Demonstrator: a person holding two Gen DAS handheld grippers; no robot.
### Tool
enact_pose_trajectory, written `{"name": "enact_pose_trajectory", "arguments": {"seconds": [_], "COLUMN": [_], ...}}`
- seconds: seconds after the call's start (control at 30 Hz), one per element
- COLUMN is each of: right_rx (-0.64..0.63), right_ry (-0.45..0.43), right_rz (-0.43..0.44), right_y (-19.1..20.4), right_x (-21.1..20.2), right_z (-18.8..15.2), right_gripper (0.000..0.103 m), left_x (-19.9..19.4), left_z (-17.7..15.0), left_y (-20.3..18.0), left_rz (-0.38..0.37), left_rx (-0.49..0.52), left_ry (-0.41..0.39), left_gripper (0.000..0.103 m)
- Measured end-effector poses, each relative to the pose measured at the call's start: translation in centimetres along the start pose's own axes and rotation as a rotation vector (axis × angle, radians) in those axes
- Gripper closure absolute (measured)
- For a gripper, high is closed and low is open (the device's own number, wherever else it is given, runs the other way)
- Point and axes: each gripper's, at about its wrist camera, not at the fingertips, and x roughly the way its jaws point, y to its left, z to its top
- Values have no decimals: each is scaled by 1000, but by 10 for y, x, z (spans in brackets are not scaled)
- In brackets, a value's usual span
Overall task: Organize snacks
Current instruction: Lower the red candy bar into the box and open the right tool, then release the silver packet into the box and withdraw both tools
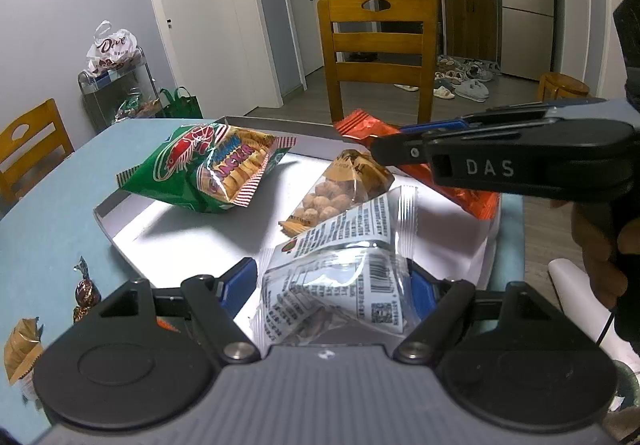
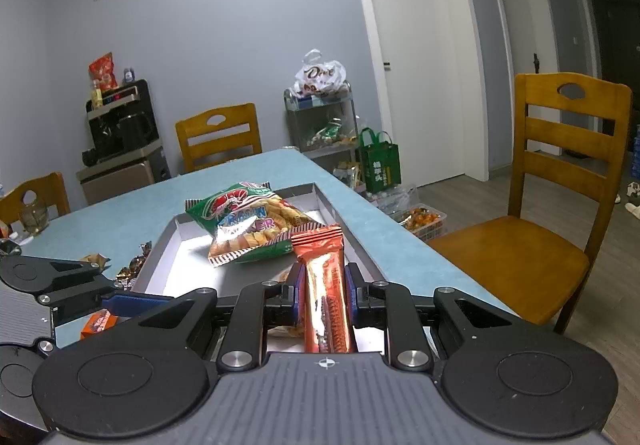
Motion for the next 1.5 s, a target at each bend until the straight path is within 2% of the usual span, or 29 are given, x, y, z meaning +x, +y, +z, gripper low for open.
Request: {"name": "enact_pose_trajectory", "arguments": {"seconds": [0.67, 0.83, 1.0, 1.1, 1.27, 1.3, 1.37, 1.5], "right_rx": [14, 17, 17, 19, 33, 32, 33, 35], "right_ry": [2, 0, -2, -3, -39, -46, -54, -47], "right_rz": [-4, -7, -8, -4, -3, -5, -3, 3], "right_y": [-1, -1, -2, 0, 0, 1, 1, 2], "right_x": [-1, -1, -2, -4, -12, -13, -15, -15], "right_z": [2, 2, 2, 3, 5, 6, 7, 8], "right_gripper": [79, 79, 76, 71, 37, 34, 21, 17], "left_x": [1, -4, -7, -8, -12, -13, -15, -19], "left_z": [1, 2, 2, 2, 3, 3, 4, 4], "left_y": [-1, 1, 4, 4, 6, 7, 7, 9], "left_rz": [-3, -6, -13, -15, -11, -10, -9, 0], "left_rx": [-9, -27, -44, -51, -63, -66, -68, -74], "left_ry": [-7, -30, -33, -32, -40, -42, -45, -53], "left_gripper": [17, 16, 13, 12, 8, 8, 8, 6]}}
